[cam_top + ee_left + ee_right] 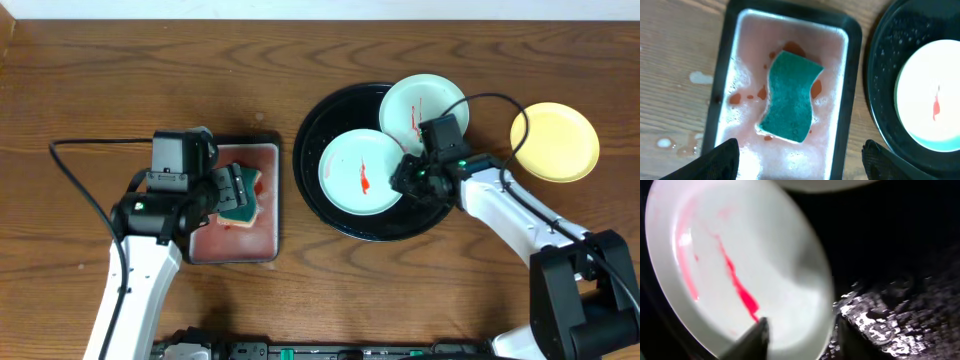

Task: Clean dirty plates on tray and stack at the side
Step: 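Grasp the green sponge in the soapy tray with the left gripper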

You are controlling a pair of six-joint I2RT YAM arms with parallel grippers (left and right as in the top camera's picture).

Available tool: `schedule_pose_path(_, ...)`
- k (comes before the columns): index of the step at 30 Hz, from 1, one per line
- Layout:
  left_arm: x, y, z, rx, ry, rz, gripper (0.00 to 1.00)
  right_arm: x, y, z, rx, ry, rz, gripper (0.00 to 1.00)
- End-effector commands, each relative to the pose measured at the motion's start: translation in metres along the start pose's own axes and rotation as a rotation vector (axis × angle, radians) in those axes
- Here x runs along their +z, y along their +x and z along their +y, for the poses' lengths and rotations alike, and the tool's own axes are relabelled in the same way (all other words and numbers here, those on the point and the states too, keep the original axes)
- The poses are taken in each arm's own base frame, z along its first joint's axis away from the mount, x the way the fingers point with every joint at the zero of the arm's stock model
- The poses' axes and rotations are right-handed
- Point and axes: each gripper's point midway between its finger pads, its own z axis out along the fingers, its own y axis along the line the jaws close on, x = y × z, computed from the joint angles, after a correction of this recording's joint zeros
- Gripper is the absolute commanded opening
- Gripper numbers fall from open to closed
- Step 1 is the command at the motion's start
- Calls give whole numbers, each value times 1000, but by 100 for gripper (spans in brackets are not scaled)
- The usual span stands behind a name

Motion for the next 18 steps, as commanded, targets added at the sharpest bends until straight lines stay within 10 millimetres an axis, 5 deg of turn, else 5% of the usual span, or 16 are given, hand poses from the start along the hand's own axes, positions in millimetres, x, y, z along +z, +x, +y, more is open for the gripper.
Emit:
schedule_pose_path(1, 16, 15, 2, 4, -3, 81, 79, 0, 4, 9, -10, -30, 20, 49)
schedule_pose_path(8, 38, 29, 7, 31, -33, 183, 78, -22, -3, 16, -39, -85, -6, 46)
schedule_pose_path(18, 75, 41, 24, 52, -120, 266, 70, -106, -22, 24, -153, -99, -235, 52)
